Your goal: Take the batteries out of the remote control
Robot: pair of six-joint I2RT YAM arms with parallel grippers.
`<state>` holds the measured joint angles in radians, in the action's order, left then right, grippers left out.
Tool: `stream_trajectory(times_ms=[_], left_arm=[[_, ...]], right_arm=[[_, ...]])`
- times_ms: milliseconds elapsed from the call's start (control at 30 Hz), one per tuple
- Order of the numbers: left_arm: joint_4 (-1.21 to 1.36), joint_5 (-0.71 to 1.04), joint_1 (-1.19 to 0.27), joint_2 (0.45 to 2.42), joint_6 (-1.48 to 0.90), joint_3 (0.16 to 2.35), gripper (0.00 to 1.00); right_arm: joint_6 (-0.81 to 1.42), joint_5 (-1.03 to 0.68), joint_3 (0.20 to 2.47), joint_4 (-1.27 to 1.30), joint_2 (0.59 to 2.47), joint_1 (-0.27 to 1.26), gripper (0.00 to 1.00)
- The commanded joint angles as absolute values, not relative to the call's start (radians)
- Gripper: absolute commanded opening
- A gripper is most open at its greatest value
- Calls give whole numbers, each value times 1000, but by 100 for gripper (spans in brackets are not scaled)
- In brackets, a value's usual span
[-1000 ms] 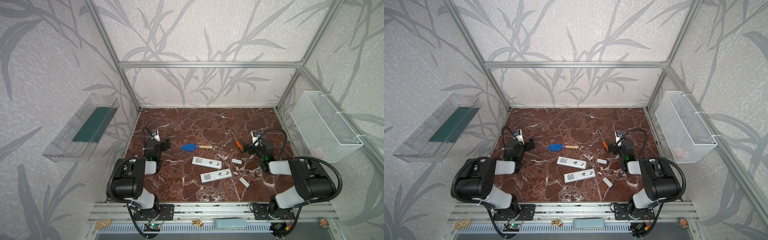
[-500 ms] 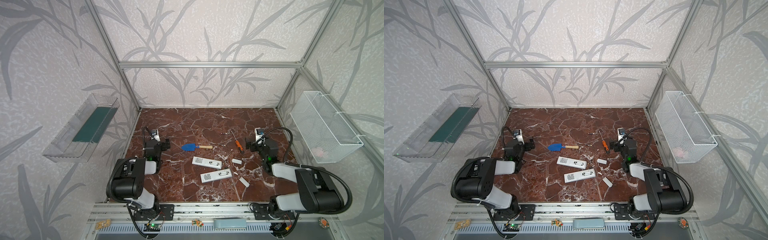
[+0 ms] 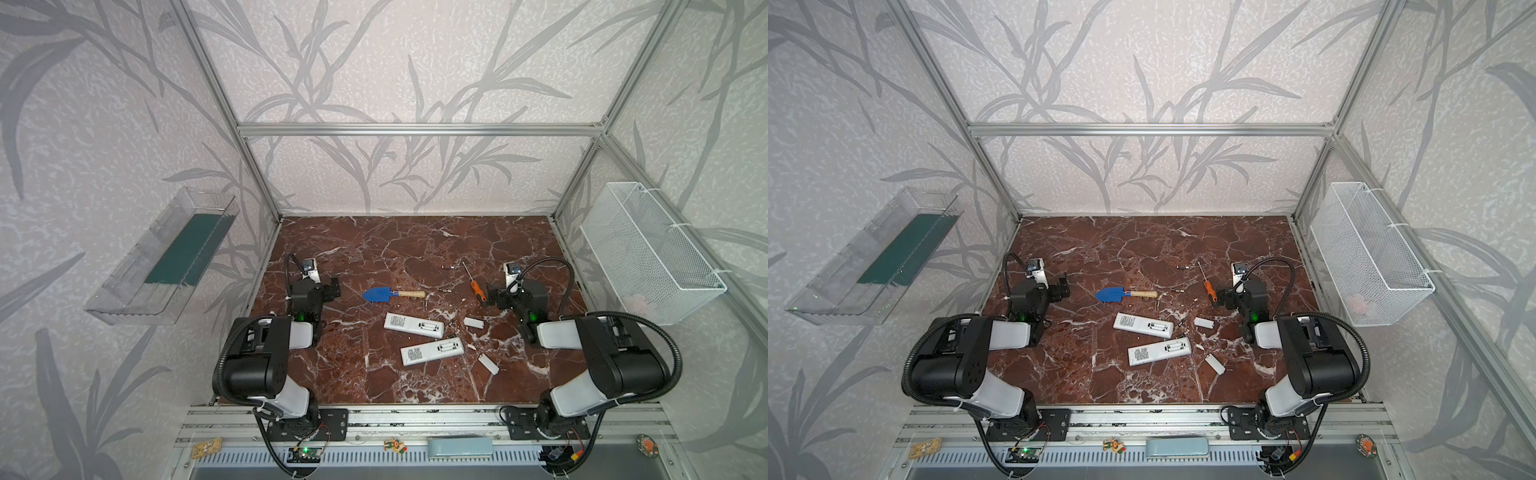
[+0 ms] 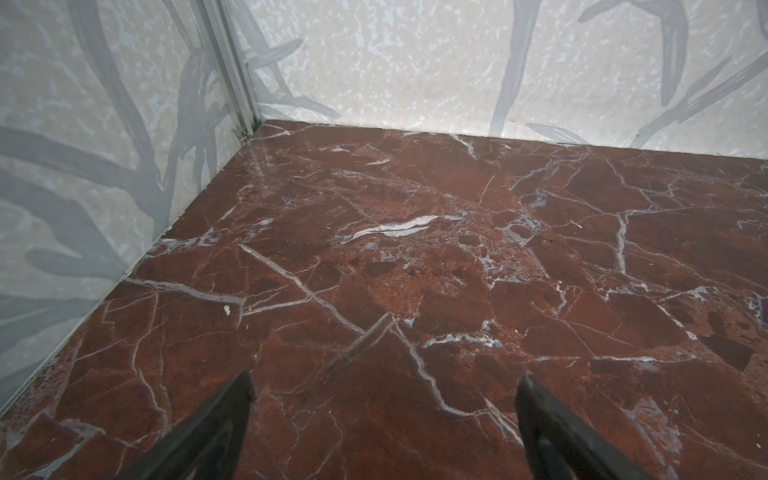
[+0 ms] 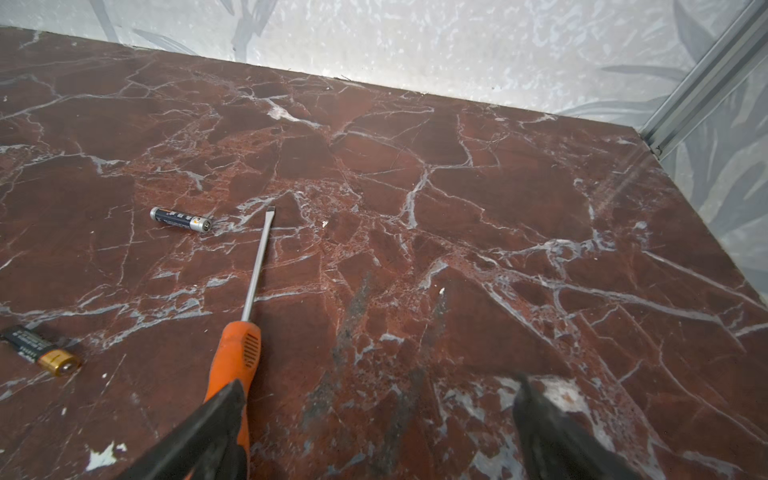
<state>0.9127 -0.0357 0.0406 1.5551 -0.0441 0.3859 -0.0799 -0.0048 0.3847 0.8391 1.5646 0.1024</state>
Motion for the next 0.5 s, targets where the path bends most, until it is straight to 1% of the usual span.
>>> stream_trajectory(times_ms=[0,467], left_arm=[[939,-48,43,1562,-40,377,99],[939,-45,43,1562,-33,377,99]], right_arm=[[-83,-6,406,848,1545,98,99],[-83,-8,408,842,1543,98,99]])
